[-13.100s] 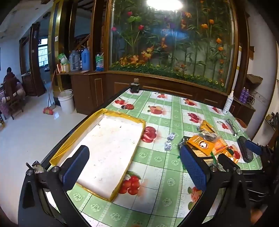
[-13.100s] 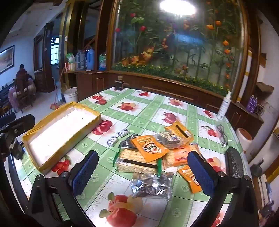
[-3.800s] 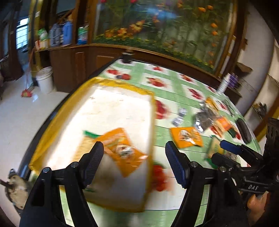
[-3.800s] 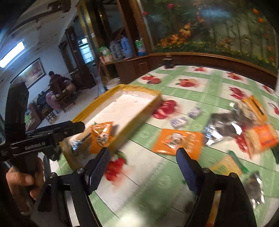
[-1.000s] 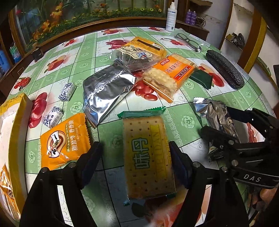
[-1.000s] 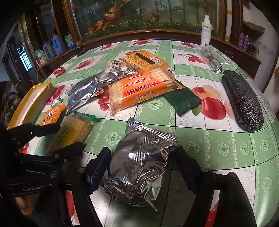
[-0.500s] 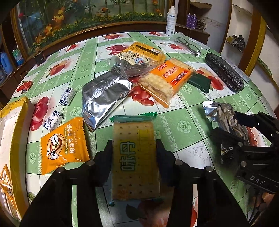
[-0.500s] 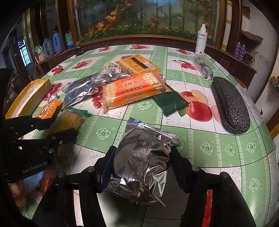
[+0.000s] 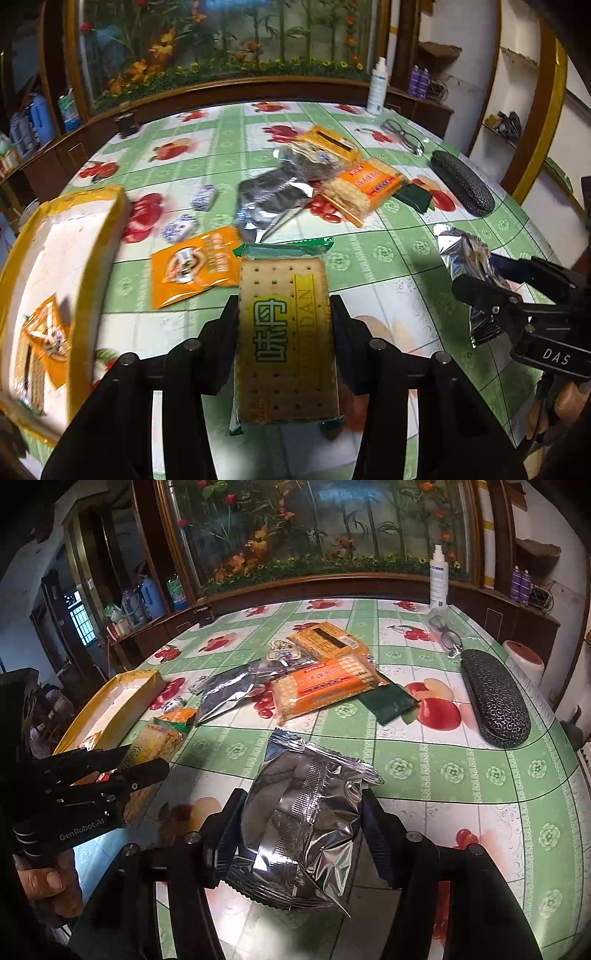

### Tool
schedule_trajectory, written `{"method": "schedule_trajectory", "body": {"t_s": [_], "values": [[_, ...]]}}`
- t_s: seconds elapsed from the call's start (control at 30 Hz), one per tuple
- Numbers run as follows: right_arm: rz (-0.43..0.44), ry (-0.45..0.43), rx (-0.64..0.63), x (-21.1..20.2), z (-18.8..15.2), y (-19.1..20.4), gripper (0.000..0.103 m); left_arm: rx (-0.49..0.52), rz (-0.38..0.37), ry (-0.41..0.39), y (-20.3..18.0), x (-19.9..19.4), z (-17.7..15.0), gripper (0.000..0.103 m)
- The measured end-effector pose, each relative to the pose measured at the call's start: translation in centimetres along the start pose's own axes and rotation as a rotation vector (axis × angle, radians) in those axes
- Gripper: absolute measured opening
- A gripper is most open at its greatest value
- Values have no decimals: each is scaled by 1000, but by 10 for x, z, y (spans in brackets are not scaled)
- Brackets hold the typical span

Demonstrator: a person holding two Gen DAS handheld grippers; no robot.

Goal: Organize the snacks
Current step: 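Release the yellow cracker pack into the tray while the right tool releases the foil bag there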

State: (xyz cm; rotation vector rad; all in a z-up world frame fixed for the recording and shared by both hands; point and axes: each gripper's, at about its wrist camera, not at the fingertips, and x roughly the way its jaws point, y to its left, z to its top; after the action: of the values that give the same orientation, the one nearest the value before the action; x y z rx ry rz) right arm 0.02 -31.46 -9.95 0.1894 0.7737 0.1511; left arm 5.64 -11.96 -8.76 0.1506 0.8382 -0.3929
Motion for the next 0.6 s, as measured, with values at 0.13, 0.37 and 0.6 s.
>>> {"method": "schedule_trajectory", "body": {"t_s": [0.13, 0.37, 0.6], "values": [[63, -3, -22, 1, 2, 21, 62, -36, 51, -33, 19, -20, -5, 44], [141, -13, -89, -2, 8, 62, 62, -110, 104, -71, 57, -45, -14, 44], [200, -1, -145, 6, 14, 101, 62, -183, 146, -88, 94, -57, -24, 44]]}}
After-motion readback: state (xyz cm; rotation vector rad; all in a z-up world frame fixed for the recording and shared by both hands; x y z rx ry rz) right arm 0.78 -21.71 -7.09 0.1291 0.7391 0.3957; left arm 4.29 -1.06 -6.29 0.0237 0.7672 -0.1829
